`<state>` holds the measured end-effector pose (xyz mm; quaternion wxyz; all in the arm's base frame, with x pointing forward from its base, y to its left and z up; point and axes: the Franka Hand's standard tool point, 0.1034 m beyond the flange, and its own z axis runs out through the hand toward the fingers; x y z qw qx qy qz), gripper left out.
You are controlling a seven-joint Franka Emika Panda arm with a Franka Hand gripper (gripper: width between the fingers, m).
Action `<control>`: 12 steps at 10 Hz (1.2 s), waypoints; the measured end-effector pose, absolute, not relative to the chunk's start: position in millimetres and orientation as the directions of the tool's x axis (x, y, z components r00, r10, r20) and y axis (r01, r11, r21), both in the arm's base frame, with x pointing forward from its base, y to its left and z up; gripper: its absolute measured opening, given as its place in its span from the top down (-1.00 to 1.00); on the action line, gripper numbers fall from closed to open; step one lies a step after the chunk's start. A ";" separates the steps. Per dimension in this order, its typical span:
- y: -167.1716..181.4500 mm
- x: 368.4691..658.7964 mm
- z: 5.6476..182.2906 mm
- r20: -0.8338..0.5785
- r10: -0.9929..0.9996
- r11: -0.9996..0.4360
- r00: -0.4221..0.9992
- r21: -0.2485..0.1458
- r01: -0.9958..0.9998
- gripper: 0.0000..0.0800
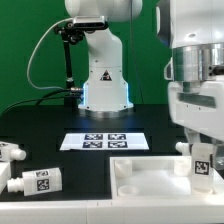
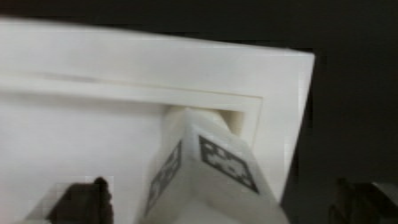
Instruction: Assemble one leg
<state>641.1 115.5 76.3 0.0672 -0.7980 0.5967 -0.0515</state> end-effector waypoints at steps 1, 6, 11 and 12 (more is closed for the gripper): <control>119.3 640.0 75.5 0.034 -0.889 -0.455 0.456 -0.163 -0.875 -0.61; 116.6 639.8 75.5 0.101 -0.647 -0.762 0.755 -0.123 -0.636 -0.62; 116.2 638.7 73.9 0.071 -0.788 -0.615 0.611 -0.139 -0.776 0.28; 114.3 638.7 74.1 0.036 -0.885 -0.463 0.464 -0.152 -0.873 0.28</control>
Offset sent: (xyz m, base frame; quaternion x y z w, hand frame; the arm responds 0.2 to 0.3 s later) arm 0.0000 0.0000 0.0000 0.0000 0.0000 -0.1296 0.9916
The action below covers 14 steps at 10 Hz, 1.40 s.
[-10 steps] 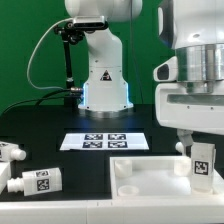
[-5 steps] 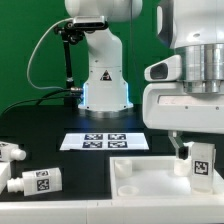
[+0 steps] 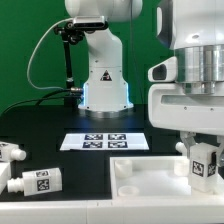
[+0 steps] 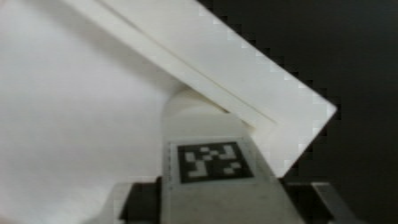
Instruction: Assemble one leg
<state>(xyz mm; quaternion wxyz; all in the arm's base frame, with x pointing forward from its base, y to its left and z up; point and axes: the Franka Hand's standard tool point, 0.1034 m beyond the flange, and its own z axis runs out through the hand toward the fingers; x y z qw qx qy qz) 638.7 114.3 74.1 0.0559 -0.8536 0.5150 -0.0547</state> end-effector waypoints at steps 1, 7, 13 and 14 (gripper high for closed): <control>112.1 638.8 73.8 0.004 -0.948 -0.316 0.319 -0.159 -0.936 0.28; 115.8 639.2 71.8 -0.087 -0.992 0.108 -0.096 -0.152 -0.983 0.28; 112.4 638.3 70.7 0.008 -0.836 -0.543 0.549 -0.150 -0.826 -0.60; 112.2 638.3 70.6 0.019 -0.799 -0.597 0.601 -0.149 -0.788 -0.60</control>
Offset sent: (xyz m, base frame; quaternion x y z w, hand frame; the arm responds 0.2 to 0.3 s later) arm 0.0199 0.0047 0.0080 0.0528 -0.0008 0.2887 0.9560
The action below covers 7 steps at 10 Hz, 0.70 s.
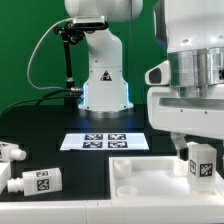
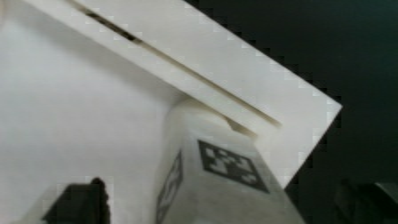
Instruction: Assemble one leg
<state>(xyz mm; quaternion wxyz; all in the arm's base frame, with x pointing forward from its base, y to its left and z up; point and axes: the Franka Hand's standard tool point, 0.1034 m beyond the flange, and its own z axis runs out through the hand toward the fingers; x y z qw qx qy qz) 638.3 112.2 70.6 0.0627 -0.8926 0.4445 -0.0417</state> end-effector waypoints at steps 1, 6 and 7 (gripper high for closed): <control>112.6 638.8 71.5 0.051 -0.690 -0.721 0.722 -0.131 -0.680 -0.62; 119.0 643.2 75.4 0.119 -0.379 -0.925 0.918 -0.078 -0.372 -0.18; 118.9 643.1 75.3 0.118 -0.394 -0.919 0.912 -0.080 -0.387 -0.18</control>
Offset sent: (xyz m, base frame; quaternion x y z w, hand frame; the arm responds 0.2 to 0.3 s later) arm -0.0121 0.0151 0.0089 -0.0181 0.0375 -0.2222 0.9741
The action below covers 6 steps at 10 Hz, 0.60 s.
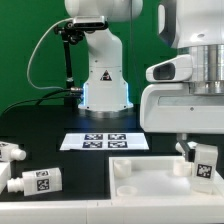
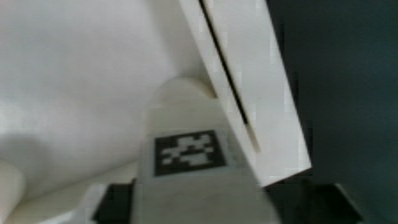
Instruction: Assemble one leg
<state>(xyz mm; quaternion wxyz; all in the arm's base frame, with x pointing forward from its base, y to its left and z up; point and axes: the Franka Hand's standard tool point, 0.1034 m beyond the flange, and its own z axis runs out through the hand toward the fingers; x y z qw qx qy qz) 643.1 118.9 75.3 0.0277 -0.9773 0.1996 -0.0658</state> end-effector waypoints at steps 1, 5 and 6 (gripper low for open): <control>115.2 641.5 73.8 0.107 -0.430 -0.902 0.896 -0.078 -0.424 0.26; 110.1 640.3 72.2 0.035 -0.856 -0.516 0.515 -0.097 -0.851 0.27; 111.0 640.3 71.6 -0.002 -0.946 -0.321 0.323 -0.109 -0.941 0.27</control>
Offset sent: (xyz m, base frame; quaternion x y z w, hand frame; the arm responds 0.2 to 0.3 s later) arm 0.0000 -0.0108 0.0025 -0.0554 0.0059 0.3065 0.9502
